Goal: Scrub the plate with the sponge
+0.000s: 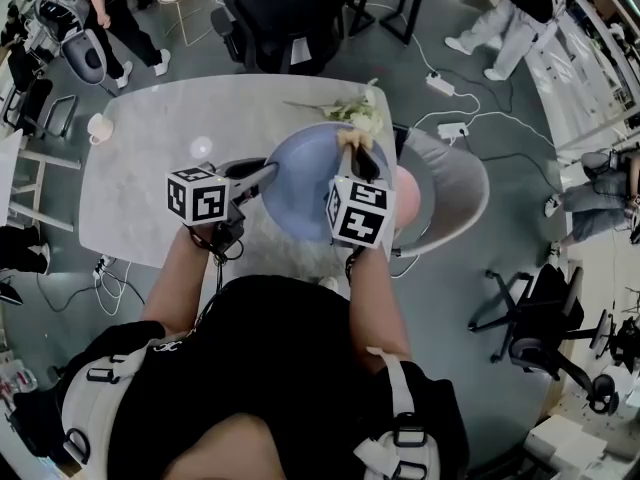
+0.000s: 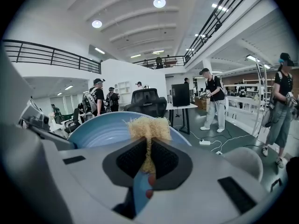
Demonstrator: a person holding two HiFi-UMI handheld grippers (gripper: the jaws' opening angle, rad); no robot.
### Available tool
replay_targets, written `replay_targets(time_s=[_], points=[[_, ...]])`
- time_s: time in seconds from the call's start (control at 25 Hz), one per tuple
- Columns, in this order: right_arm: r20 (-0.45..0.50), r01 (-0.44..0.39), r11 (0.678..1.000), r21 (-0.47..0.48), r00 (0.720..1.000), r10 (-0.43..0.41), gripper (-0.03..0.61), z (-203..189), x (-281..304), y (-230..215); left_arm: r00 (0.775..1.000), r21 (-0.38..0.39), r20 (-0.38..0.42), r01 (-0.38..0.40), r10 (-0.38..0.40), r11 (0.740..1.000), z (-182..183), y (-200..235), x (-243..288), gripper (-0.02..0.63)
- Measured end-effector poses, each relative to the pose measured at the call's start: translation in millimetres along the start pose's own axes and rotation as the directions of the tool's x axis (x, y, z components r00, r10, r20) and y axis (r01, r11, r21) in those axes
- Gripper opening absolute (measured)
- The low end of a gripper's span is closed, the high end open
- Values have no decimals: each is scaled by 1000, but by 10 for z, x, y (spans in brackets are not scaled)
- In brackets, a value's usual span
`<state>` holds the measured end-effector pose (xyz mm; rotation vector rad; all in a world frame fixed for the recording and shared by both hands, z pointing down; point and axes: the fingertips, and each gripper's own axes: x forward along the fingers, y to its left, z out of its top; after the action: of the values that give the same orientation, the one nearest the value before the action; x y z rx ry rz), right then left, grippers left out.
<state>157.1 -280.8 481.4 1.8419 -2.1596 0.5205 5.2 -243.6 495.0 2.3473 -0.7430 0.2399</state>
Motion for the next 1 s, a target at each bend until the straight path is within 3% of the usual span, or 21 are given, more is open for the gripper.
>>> replay_targets(time_s=[0.4,0.72,1.0], points=[[-34,21,998,59,999,-19,31,-61,35,-184,994,-25,107,17,-15,1000,240,128,-159,60],[-117,-23,988,153,992,42,31,-279,97,-161,978,-153,203,-14,45,988,351,367,-225,63],[-174,-68,983,168,980,98,31,-566,138,5,962,-251,248,-48,112,967,356,528,-253,64]])
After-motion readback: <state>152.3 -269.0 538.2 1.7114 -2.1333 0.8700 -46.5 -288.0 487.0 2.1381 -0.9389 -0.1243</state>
